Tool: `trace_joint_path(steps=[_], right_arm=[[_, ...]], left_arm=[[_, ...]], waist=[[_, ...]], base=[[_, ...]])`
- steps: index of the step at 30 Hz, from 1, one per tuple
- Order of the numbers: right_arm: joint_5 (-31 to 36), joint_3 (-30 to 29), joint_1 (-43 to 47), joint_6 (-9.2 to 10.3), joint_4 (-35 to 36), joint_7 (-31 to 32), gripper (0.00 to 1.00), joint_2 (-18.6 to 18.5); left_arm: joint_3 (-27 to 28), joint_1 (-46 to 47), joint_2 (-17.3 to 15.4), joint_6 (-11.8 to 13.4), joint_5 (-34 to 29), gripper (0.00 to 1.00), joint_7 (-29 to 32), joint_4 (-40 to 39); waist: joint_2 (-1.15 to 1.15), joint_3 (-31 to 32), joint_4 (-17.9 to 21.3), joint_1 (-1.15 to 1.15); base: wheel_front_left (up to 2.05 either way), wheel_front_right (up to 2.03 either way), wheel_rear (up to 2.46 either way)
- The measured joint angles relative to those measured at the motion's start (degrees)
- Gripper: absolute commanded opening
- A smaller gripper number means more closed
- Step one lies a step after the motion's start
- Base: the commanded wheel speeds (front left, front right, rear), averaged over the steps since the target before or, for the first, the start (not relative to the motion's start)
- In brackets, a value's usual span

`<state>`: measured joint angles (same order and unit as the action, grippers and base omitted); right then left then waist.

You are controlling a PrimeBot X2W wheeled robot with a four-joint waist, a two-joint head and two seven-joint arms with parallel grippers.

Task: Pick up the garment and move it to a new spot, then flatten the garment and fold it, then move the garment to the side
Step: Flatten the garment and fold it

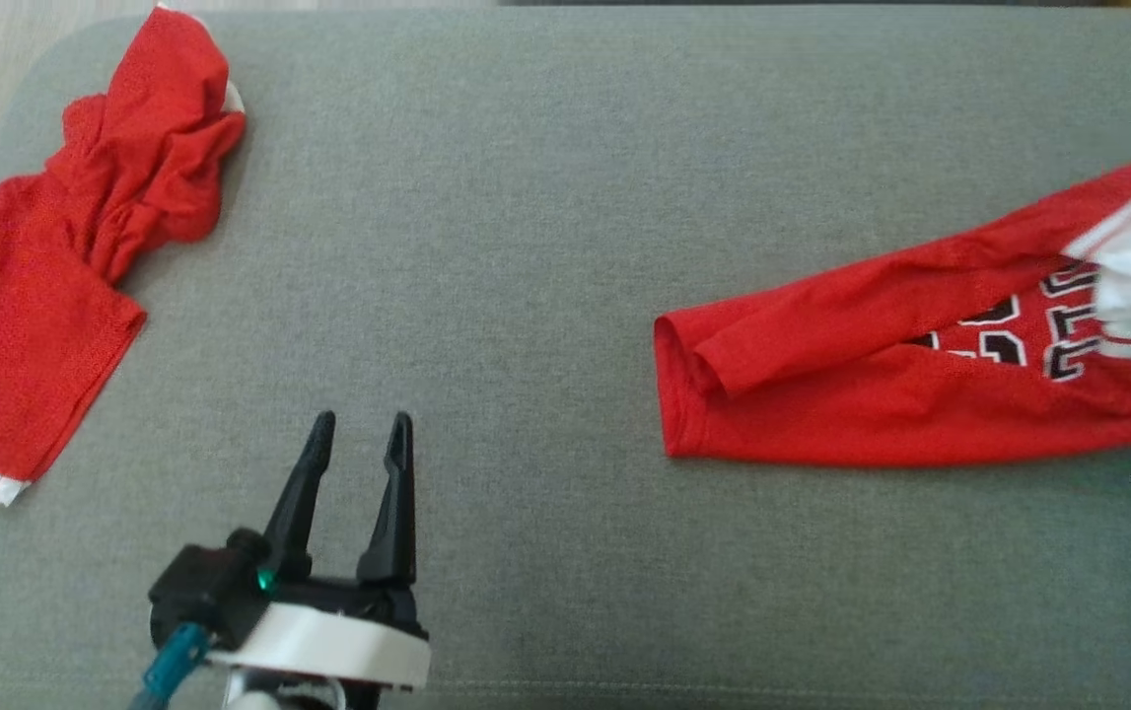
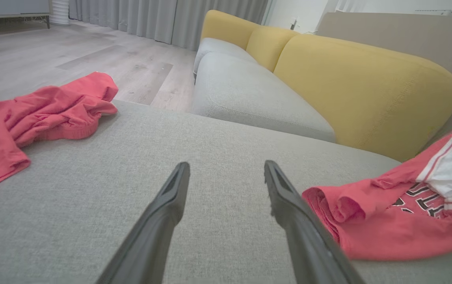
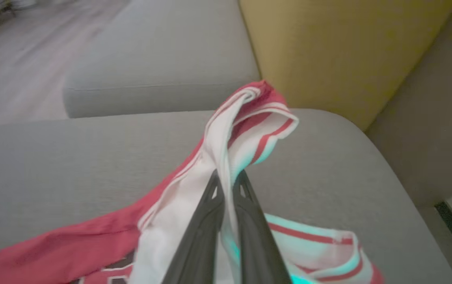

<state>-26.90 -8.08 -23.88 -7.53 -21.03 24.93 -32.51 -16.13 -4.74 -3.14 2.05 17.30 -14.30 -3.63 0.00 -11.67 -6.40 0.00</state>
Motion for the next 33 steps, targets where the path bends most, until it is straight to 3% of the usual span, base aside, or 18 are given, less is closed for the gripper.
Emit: trace_joint_path(steps=[3,6,10,20,29,31,32,33], right_arm=[[-1.0,2.6,0.3,0.0,4.7,1.6,0.0,1.1],[-1.8,8.0,4.2,0.0,12.1,5.0,0.0,6.2],[-1.6,13.0,8.1,0.0,15.0,6.1,0.0,12.9],[2.3,19.5,8.1,0.0,9.5,2.4,0.0,26.6],[3.2,20.3,7.9,0.0,3.5,-1.3,0.0,28.5],[0.2,20.5,7.7,0.0,2.6,-2.5,0.12,28.5],[-1.8,20.7,7.4,0.0,2.2,-3.3,0.45,28.5],[-3.7,21.3,7.0,0.0,1.8,-4.0,0.87,28.5]], left_arm=[[0.0,-1.0,0.0,0.1,-0.4,1.0,0.0,0.1],[0.0,-1.4,0.0,0.0,-1.4,1.0,0.0,0.6],[0.3,-1.0,0.0,-0.1,-2.4,1.0,0.0,1.3],[1.2,-0.6,0.0,-0.7,-4.0,1.0,0.0,2.9],[1.3,-0.7,0.0,-0.4,-4.0,1.0,0.0,3.6],[0.9,-0.7,0.0,0.0,-4.0,1.0,0.0,3.7],[0.5,-0.7,0.0,0.0,-3.7,1.0,0.0,3.8],[0.2,-0.7,0.0,0.0,-3.5,1.0,0.0,3.9]], waist=[[0.0,0.5,0.4,0.0],[0.0,1.0,0.7,0.0],[0.0,0.7,0.5,0.0],[0.0,1.0,-1.0,0.0],[0.0,1.5,-2.1,0.0],[0.0,1.6,-2.2,0.0],[0.0,1.7,-2.3,0.0],[0.0,1.9,-2.3,0.0]], base=[[0.0,0.0,0.0],[0.0,0.0,0.0],[0.0,0.0,0.0],[0.0,0.0,0.0],[0.0,0.0,0.0],[0.0,0.0,0.0],[0.0,0.0,0.0],[0.0,0.0,0.0]])
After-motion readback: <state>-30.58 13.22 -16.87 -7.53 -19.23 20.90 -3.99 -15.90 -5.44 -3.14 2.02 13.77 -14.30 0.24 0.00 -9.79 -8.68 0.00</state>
